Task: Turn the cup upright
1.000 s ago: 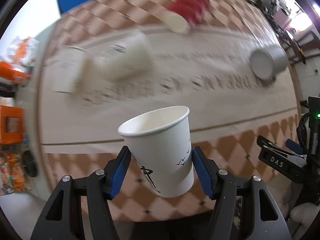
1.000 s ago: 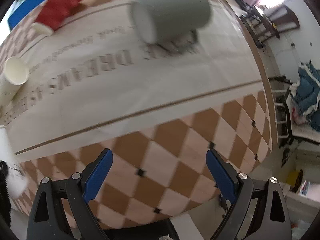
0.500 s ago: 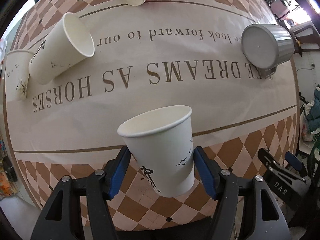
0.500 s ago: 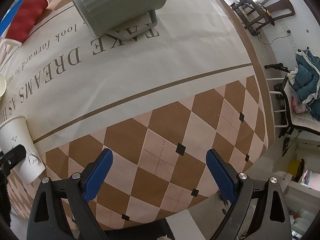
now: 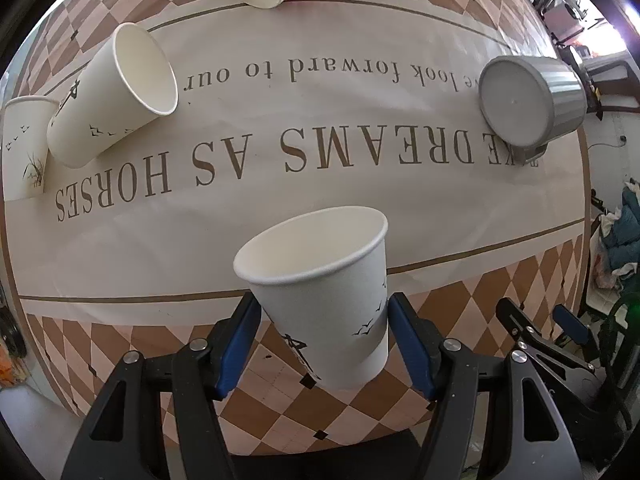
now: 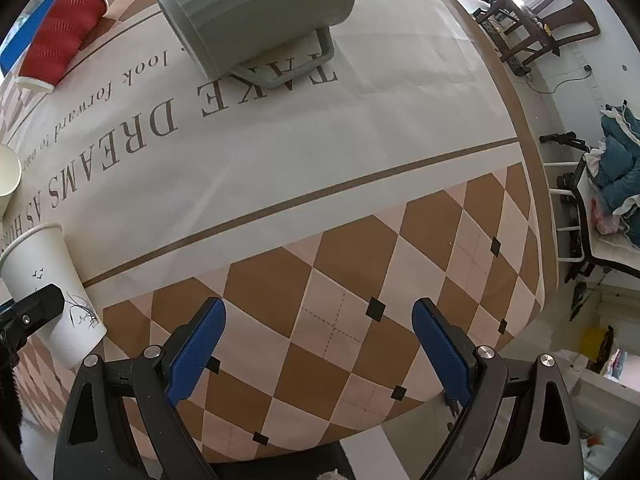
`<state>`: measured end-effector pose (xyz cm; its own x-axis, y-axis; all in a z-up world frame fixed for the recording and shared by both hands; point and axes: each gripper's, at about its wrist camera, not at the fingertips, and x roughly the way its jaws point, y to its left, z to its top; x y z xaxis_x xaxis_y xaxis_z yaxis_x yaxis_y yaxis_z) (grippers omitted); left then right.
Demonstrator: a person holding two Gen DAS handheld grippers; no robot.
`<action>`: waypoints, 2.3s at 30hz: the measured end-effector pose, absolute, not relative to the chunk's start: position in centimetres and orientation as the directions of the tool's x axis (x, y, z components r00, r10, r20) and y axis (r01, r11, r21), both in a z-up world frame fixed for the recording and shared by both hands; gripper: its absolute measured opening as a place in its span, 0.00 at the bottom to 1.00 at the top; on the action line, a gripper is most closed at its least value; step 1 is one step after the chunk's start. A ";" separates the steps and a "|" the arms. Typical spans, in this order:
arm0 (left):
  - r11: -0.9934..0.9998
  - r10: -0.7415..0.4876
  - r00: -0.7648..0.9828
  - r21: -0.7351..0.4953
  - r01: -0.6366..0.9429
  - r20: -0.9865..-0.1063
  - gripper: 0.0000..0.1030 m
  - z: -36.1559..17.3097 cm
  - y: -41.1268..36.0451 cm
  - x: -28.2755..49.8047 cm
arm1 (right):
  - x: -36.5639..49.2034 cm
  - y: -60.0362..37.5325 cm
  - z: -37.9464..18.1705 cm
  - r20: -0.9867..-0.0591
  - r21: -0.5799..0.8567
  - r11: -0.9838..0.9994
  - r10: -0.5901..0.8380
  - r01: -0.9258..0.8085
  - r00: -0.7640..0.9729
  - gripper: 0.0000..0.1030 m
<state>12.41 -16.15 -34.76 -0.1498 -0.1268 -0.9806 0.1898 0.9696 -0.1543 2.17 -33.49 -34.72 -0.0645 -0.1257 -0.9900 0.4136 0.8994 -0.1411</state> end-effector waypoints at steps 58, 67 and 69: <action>0.987 0.114 0.180 0.091 -0.131 -0.977 1.00 -32.4 1.8 8.0 | 9.7 -16.3 -32.2 -0.990 0.041 0.993 0.025 -0.108 -0.140 0.83; 0.987 0.141 0.154 0.128 -0.095 -0.978 1.00 -33.4 1.3 8.5 | 10.4 -16.2 -33.9 -0.985 0.062 0.996 0.050 -0.071 -0.166 0.60; 0.986 0.155 0.153 0.142 -0.091 -0.976 1.00 -33.3 1.0 8.7 | 10.3 -16.7 -33.5 -0.988 0.074 0.996 0.066 -0.049 -0.140 0.59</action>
